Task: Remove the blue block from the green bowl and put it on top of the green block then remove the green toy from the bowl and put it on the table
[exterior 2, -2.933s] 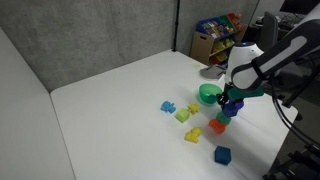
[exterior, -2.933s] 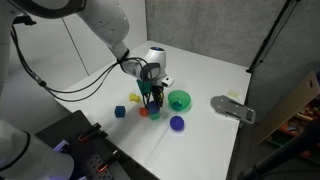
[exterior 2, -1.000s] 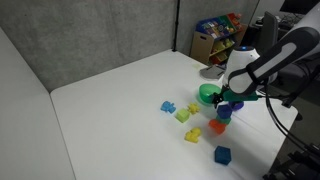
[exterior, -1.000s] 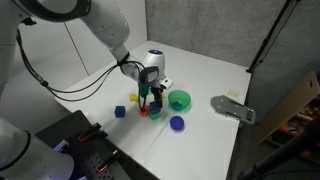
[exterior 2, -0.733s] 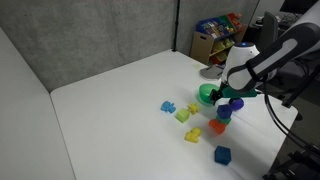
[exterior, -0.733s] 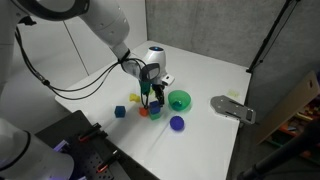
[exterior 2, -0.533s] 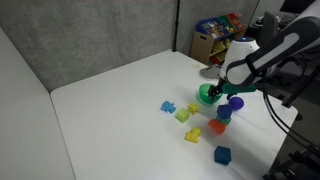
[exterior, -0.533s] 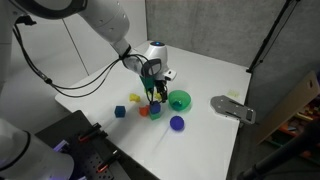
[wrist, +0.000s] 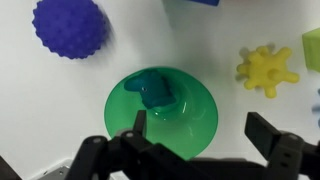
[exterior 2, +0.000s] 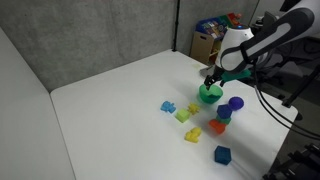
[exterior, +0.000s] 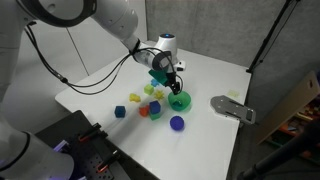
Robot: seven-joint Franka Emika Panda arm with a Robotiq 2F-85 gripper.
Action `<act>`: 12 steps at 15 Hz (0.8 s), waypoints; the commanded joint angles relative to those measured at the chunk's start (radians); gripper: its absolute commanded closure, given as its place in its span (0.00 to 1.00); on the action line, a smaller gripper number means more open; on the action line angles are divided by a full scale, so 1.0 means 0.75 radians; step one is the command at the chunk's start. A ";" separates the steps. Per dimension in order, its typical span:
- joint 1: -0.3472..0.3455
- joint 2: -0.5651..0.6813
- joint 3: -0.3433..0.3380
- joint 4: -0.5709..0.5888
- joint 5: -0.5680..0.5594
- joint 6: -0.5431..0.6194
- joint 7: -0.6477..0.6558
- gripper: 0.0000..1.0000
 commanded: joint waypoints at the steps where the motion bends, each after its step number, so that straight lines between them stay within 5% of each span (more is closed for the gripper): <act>1: -0.079 0.134 0.047 0.206 -0.030 -0.064 -0.152 0.00; 12: -0.171 0.410 0.099 0.469 -0.055 -0.086 -0.435 0.00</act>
